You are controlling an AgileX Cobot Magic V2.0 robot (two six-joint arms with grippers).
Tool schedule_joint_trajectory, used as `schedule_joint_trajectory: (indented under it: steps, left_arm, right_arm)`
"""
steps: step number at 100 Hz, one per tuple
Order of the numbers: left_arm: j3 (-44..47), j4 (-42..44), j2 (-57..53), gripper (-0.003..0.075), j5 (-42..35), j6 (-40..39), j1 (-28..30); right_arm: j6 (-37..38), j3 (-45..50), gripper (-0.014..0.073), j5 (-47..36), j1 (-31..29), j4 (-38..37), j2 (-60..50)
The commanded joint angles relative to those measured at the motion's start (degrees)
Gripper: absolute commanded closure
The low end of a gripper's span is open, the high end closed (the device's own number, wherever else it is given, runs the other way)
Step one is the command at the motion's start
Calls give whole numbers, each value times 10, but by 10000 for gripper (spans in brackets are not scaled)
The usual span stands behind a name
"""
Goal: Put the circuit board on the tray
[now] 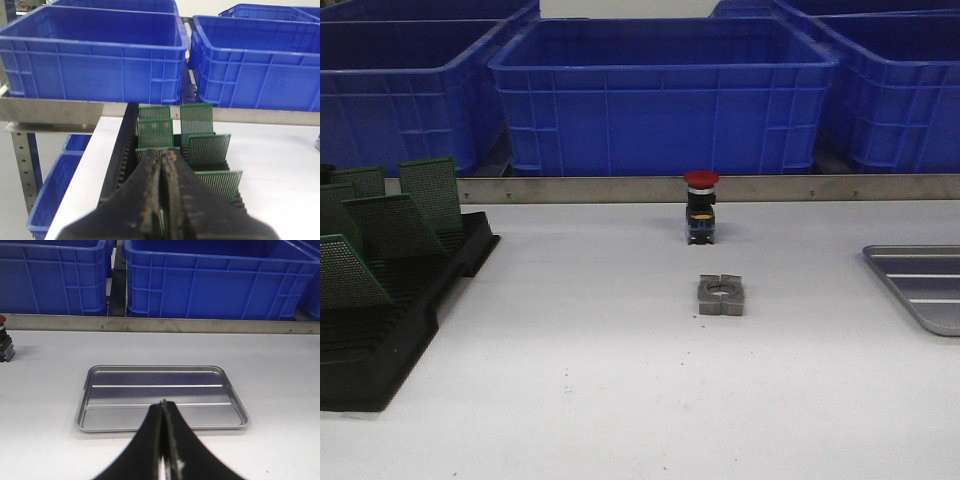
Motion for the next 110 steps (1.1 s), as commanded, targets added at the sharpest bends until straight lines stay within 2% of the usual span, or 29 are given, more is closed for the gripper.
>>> schedule_joint_trajectory:
  steps: [1,27,43,50,60,70,77,87,95,110]
  left_arm:
    - [-74,19,29,738,13,-4,-4]
    - [-243,49,180,737,187,-4,-4]
    - [-316,49,293,731,253,-3,-4]
    - [-344,47,341,684,274,11,-4]
    - [-375,36,401,541,291,58,-4]
    - [-395,8,454,396,293,164,-4]
    - [-406,-17,482,340,292,257,-4]
    - [-421,-49,524,334,306,419,-4]
    - [-434,-71,557,334,330,515,-4]
    - [-436,-68,614,346,369,724,-4]
  right_arm:
    - [-3,0,652,-42,-1,-2,-12]
    - [-3,0,652,-42,-1,-2,-12]
    - [-3,0,652,-42,-1,-2,-12]
    - [-3,0,652,-42,-1,-2,-12]
    - [-3,0,652,-42,-1,-2,-12]
    - [-3,0,652,-42,-1,-2,-12]
    - [-3,0,652,-42,-1,-2,-12]
    - [-3,0,652,-42,-1,-2,-12]
    - [-3,0,652,-42,-1,-2,-12]
    - [-3,0,652,-42,-1,-2,-12]
